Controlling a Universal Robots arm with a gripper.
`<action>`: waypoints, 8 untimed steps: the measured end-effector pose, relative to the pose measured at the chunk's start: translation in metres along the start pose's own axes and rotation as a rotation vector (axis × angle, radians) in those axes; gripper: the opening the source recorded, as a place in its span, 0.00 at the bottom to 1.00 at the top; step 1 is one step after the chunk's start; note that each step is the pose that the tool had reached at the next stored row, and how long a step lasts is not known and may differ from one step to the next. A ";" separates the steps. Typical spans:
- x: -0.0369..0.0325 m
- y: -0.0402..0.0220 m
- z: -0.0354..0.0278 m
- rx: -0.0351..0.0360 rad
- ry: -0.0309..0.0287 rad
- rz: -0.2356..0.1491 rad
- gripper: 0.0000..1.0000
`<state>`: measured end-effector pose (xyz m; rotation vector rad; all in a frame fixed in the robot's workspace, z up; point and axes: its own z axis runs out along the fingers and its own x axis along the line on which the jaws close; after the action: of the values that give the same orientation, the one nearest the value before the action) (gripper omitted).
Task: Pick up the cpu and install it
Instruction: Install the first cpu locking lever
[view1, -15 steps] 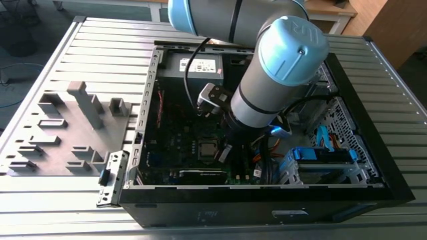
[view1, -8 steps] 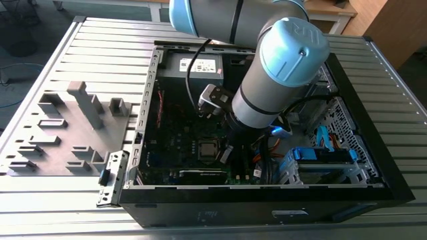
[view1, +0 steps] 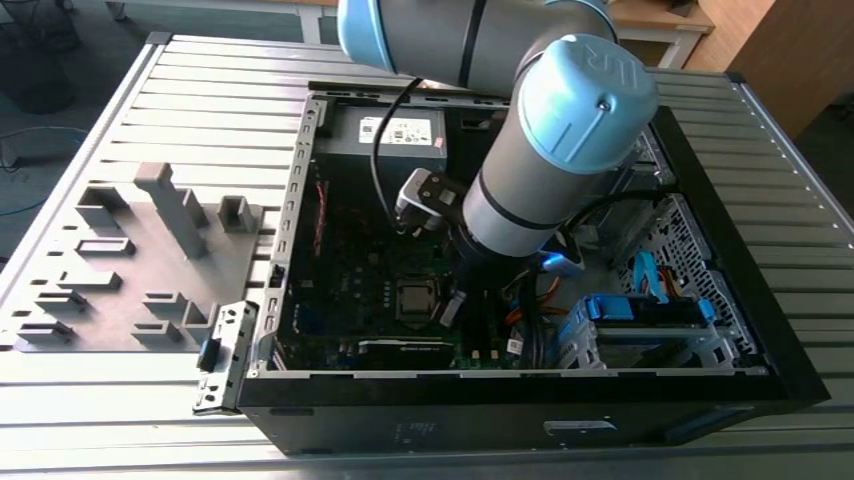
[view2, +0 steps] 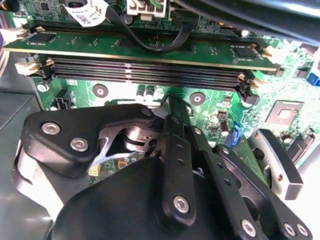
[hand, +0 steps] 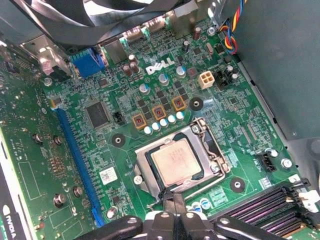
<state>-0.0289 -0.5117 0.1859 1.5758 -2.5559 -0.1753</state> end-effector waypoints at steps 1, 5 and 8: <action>0.0000 0.0001 -0.0005 -0.0002 -0.0005 0.000 0.11; 0.0005 0.0016 -0.0087 0.0001 0.0001 0.000 0.11; 0.0009 0.0029 -0.0170 0.0001 0.0001 0.000 0.11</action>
<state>-0.0289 -0.5117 0.2031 1.5757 -2.5559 -0.1751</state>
